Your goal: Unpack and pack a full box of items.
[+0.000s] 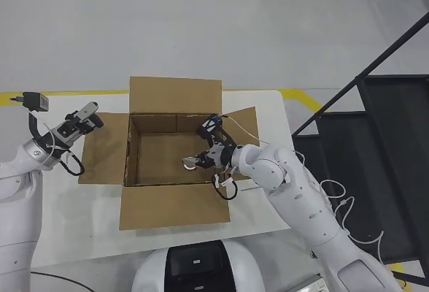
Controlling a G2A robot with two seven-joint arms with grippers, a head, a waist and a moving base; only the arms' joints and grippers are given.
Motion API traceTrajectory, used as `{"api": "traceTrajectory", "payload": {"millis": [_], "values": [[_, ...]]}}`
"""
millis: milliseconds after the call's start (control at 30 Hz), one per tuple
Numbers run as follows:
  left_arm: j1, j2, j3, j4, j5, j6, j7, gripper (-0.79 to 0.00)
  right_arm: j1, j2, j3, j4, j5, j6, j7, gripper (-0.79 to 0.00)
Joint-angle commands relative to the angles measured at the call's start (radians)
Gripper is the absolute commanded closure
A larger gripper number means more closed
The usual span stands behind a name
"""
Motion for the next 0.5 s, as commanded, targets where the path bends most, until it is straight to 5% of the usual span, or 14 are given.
{"api": "traceTrajectory", "payload": {"millis": [0,467], "values": [[0.0,0.0,0.0,0.0,0.0,0.0,0.0,-0.785,0.0,0.0,0.0,0.0,0.0,0.0,0.0,-0.785],[0.0,0.0,0.0,0.0,0.0,0.0,0.0,-0.785,0.032,-0.007,-0.036,0.056,0.026,-0.021,-0.002,-0.785]]}}
